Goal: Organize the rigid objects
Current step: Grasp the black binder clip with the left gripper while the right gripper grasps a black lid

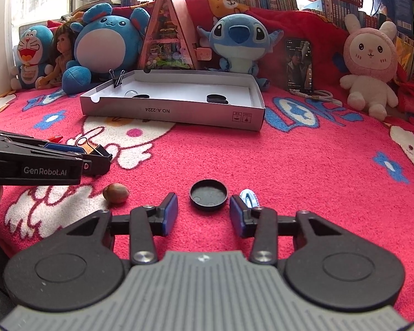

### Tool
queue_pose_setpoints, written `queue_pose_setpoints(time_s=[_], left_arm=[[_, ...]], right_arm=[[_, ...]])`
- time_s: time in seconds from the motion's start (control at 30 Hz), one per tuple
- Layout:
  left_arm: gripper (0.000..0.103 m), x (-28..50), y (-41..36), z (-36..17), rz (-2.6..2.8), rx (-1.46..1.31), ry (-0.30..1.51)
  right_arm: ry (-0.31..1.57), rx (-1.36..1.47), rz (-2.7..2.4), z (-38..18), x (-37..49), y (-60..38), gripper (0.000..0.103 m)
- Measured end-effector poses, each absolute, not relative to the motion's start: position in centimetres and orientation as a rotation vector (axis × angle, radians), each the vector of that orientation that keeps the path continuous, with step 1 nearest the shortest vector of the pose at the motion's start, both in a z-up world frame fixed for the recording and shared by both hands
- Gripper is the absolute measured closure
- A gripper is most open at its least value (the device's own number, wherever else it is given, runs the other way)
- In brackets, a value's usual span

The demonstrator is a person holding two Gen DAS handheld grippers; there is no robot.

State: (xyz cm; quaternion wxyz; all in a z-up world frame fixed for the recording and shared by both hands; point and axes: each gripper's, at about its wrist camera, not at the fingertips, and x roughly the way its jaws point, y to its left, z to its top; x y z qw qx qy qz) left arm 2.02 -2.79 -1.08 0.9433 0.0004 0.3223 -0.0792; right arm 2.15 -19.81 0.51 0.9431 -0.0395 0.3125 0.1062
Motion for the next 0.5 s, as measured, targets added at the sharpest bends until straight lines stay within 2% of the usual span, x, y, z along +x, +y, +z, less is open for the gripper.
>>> queue_pose_setpoints(time_s=[0.2,0.23,0.27,0.3,0.4,0.43,0.5], left_arm=[[0.062,1.9,-3.6,-1.8,-0.152,0.052,0.615],[0.063,1.9,-3.6,-1.8,-0.149,0.047,0.616],[0.064,1.8,-3.6,-1.7,-0.147,0.042,0.615],[0.064,1.7,-3.7,-1.7,-0.148,0.047,0.614],[0.069,1.5,-3.7,-1.4,-0.159,0.062,0.613],[0.077,1.5,-3.6,-1.3,-0.165,0.062,0.618],[0.076,1.7,-3.4,-0.8,-0.163,0.058,0.618]], right_arm=[[0.623,-0.101,0.202,0.2,2.7,-19.2,0.044],[0.622,-0.105,0.2,0.1,2.8,-19.1,0.05],[0.62,-0.106,0.202,0.1,2.8,-18.9,0.062],[0.619,-0.106,0.202,0.1,2.7,-18.9,0.065],[0.613,-0.111,0.208,0.1,2.7,-18.6,0.067],[0.612,-0.109,0.213,0.2,2.8,-18.6,0.067],[0.611,-0.1,0.219,0.4,3.0,-18.5,0.067]])
